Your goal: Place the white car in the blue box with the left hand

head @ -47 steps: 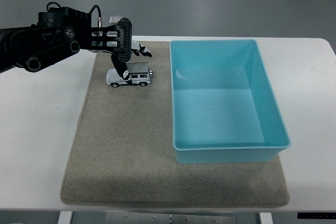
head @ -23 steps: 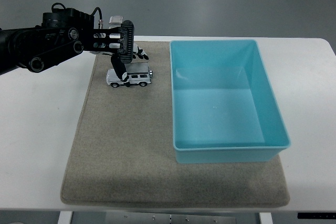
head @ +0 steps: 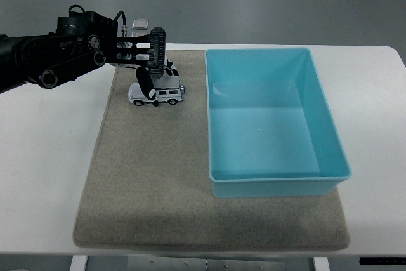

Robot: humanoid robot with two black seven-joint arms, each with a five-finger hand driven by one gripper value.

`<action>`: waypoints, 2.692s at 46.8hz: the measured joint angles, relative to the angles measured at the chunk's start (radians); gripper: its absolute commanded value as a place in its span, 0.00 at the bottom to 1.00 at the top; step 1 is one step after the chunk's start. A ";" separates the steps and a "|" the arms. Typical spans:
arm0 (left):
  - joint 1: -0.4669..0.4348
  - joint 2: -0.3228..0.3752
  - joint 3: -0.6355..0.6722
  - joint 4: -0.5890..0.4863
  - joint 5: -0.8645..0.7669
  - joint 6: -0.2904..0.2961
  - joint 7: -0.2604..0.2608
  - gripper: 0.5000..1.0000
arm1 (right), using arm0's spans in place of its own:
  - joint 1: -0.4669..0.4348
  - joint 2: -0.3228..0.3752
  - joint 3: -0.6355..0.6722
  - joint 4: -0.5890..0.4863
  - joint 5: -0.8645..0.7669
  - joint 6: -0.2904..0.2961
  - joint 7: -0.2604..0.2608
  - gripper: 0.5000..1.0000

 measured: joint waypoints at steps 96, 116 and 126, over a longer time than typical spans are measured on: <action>-0.189 0.004 -0.116 -0.004 -0.001 0.087 -0.010 0.00 | 0.000 0.000 0.001 0.000 0.000 0.000 0.000 0.87; -0.200 -0.011 -0.153 -0.181 0.004 0.112 -0.019 0.00 | 0.000 0.000 0.000 0.000 0.000 0.000 0.000 0.87; -0.184 -0.066 -0.160 -0.215 0.012 0.112 -0.020 0.00 | 0.000 0.000 0.001 0.000 0.000 0.000 0.000 0.87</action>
